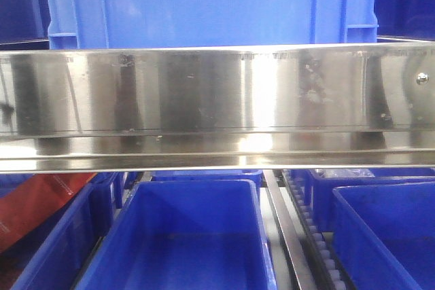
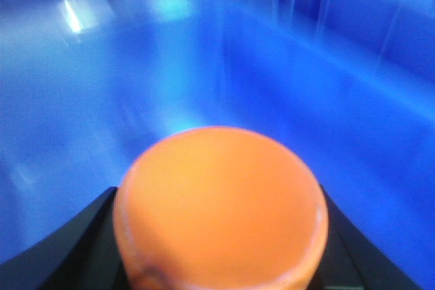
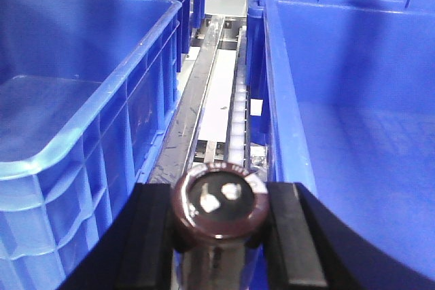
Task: Place cylindrical capacitor in blue bin on shelf
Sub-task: 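Open the left gripper to drop the orange cylinder into the bin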
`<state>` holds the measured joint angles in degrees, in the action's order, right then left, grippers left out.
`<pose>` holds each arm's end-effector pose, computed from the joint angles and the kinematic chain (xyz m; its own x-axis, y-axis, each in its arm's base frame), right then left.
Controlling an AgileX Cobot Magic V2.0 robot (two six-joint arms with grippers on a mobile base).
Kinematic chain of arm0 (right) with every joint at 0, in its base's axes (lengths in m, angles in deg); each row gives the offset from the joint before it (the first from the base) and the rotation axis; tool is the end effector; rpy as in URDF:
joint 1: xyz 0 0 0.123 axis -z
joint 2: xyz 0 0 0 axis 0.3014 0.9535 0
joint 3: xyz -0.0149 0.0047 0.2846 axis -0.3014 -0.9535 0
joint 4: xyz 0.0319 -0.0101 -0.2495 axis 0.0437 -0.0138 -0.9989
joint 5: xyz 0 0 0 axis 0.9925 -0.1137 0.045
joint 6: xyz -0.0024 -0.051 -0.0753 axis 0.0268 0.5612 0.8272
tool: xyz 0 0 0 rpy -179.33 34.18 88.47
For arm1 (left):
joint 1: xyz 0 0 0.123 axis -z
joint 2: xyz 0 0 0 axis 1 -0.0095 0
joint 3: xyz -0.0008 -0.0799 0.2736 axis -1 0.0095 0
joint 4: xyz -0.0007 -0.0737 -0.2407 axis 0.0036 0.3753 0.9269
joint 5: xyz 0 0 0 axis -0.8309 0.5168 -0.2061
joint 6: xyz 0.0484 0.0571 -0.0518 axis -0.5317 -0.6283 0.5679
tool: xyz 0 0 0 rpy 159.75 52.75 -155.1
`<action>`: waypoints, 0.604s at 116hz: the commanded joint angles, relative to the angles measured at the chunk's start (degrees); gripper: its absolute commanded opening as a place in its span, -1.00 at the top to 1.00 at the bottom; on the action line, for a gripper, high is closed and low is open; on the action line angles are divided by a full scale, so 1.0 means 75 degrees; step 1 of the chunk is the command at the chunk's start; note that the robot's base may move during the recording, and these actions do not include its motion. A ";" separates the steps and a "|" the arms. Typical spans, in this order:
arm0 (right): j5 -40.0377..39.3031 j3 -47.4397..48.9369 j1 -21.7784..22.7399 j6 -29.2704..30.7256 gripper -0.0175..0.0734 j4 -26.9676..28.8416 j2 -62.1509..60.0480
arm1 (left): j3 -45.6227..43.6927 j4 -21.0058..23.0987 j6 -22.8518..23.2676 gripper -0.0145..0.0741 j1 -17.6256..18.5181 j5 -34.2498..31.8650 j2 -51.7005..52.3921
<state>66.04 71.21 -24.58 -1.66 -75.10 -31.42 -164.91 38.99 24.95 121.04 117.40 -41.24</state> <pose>0.1597 0.0231 0.4181 -0.2905 -0.0470 -0.9557 -0.1604 0.9870 0.0002 0.3699 -0.2348 0.4047 -0.4545 0.2837 -0.8444 0.5738 0.8183 -0.0339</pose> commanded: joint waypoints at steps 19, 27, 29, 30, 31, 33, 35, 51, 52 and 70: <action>-0.0256 0.0069 -0.0015 -0.0006 0.97 -0.0015 -0.0035 | -0.0089 0.0051 -0.0001 0.02 0.0035 0.0140 -0.0289; -0.0256 0.0069 -0.0015 -0.0006 0.97 -0.0015 -0.0035 | -0.0118 0.0051 -0.0001 -0.32 0.0035 0.0140 -0.0289; -0.0256 0.0069 -0.0015 -0.0006 0.97 -0.0015 -0.0035 | -0.0137 0.0051 -0.0001 -0.39 0.0035 0.0140 -0.0289; -0.0256 0.0069 -0.0015 -0.0006 0.97 -0.0015 -0.0035 | -0.0153 0.0051 -0.0001 -0.45 0.0035 0.0140 -0.0289; -0.0256 0.0069 -0.0015 -0.0006 0.97 -0.0015 -0.0035 | -0.0152 0.0051 -0.0001 -0.48 0.0035 0.0140 -0.0289; -0.0256 0.0069 -0.0015 -0.0006 0.97 -0.0015 -0.0035 | -0.0172 0.0051 -0.0001 -0.54 0.0035 0.0140 -0.0289; -0.0256 0.0069 -0.0015 -0.0006 0.97 -0.0015 -0.0035 | -0.0189 0.0051 -0.0001 -0.59 0.0035 0.0140 -0.0289; -0.0256 0.0069 -0.0015 -0.0006 0.97 -0.0015 -0.0035 | -0.0449 0.0026 -0.0001 -0.69 0.0035 0.0326 -0.0183; -0.0256 0.0069 -0.0015 -0.0006 0.97 -0.0015 -0.0035 | -0.0468 0.0026 -0.0001 -0.69 0.0035 0.0344 -0.0168; -0.0256 0.0069 -0.0015 -0.0006 0.97 -0.0015 -0.0035 | -0.0944 -0.0089 -0.0001 -0.68 0.0035 0.1161 0.0154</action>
<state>66.04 71.21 -24.58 -1.66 -75.00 -31.42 -169.76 38.74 24.95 121.04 123.12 -42.75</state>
